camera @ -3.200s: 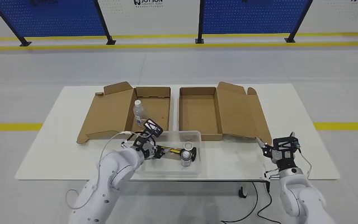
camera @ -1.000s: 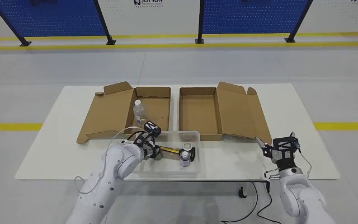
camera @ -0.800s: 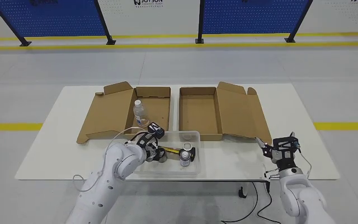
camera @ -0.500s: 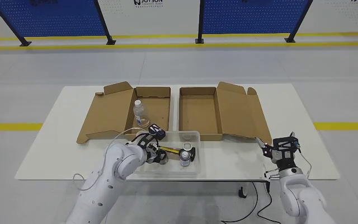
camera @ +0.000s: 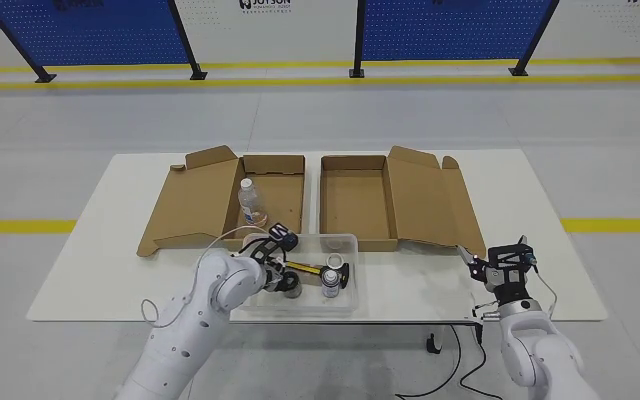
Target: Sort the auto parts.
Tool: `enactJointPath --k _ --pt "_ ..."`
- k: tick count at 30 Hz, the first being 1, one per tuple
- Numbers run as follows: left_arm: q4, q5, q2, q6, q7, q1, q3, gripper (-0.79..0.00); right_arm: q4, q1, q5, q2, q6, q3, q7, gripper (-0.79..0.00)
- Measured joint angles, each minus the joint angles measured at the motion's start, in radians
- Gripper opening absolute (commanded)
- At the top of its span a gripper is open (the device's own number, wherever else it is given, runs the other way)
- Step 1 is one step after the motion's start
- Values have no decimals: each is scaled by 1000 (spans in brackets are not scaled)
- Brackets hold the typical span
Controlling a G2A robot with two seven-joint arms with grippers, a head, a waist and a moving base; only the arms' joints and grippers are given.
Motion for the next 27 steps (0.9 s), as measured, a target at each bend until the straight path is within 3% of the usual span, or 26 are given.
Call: enactJointPath --k 2,3,4,15,27 --pt "8 -3 0 3 0 -4 5 -486 0 0 0 0 0 0 0 0" --pt "11 -6 -1 4 0 -6 8 -683 0 0 0 0 0 0 0 0" --pt "13 -9 -1 4 1 -7 10 -785 0 0 0 0 0 0 0 0" --pt "1 -26 6 6 24 -2 0 -785 0 0 0 0 0 0 0 0" --pt "-126 -56 20 17 76 51 -51 -785 0 0 0 0 0 0 0 0"
